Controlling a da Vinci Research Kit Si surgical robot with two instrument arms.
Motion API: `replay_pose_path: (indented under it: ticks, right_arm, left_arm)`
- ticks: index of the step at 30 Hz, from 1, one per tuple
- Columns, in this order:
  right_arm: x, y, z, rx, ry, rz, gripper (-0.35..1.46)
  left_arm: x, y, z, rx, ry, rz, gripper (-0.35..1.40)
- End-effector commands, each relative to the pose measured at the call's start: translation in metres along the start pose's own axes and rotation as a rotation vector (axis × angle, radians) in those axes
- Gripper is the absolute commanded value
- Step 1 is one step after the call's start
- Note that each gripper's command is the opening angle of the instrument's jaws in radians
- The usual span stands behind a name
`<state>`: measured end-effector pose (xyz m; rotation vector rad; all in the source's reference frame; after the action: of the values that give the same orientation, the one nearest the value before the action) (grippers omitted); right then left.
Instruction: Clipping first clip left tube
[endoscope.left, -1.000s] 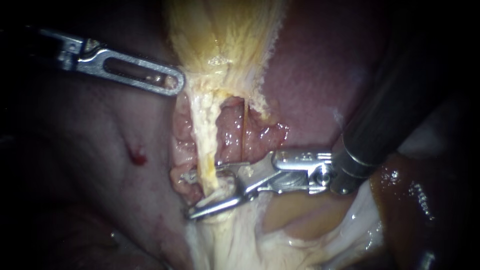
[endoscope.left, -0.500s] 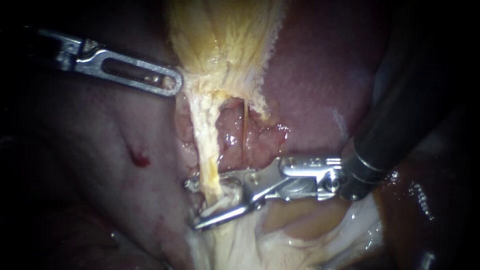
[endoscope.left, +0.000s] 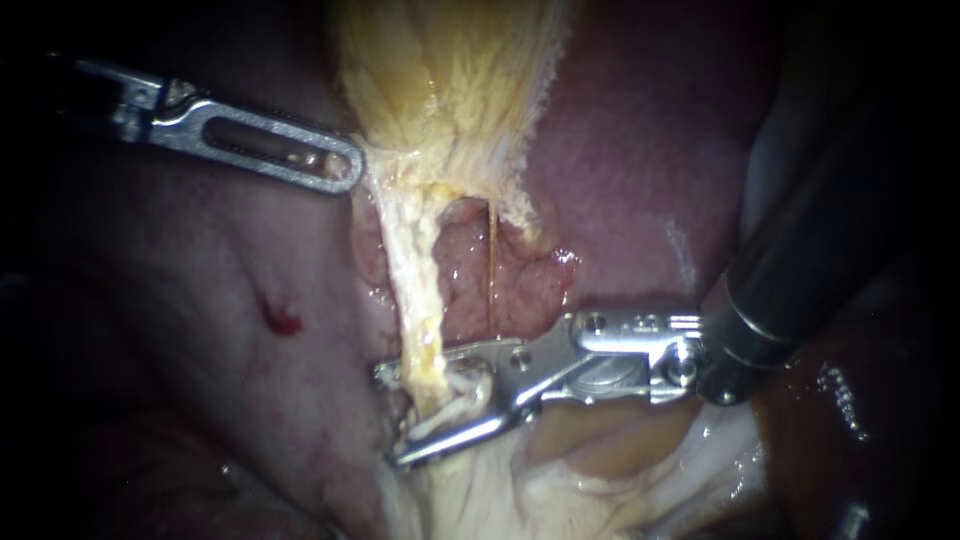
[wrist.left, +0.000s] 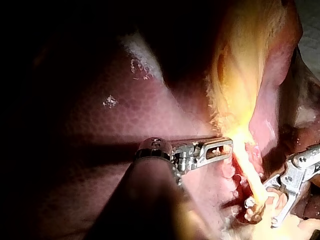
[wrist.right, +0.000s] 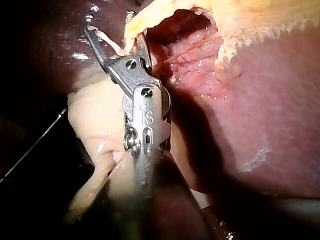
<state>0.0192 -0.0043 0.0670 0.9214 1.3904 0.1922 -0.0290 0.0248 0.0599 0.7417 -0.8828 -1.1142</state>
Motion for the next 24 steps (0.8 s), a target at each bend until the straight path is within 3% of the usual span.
replay_pose_path:
  ticks: [1, 7, 10, 14, 16, 24]
  right_arm:
    - [0.0, 0.0001, 0.0001, -0.004, 0.001, 0.0, 0.41]
    - [-0.0001, 0.0004, 0.0, -0.053, -0.036, 0.001, 0.34]
    - [-0.0003, 0.0006, -0.0002, -0.058, -0.038, 0.008, 0.2]
    - [-0.0003, 0.0006, -0.0004, -0.066, -0.054, 0.038, -0.09]
    - [-0.0003, 0.0004, -0.0004, -0.069, -0.068, 0.05, -0.35]
    - [0.0004, 0.0001, -0.0006, -0.085, -0.09, 0.118, -0.35]
  left_arm:
    - [0.0, 0.0, 0.0, 0.0, 0.0, 0.0, -0.35]
    - [0.0, 0.0, 0.0001, 0.0, 0.0, 0.0, -0.35]
    - [0.0, 0.0, 0.0001, 0.0, 0.0, 0.0, -0.35]
    - [-0.0001, 0.0, 0.0001, 0.0, 0.0, 0.0, -0.35]
    - [-0.0001, 0.0, 0.0001, 0.0, 0.0, -0.001, -0.35]
    - [-0.0001, 0.0, 0.0001, 0.0, 0.0, -0.001, -0.35]
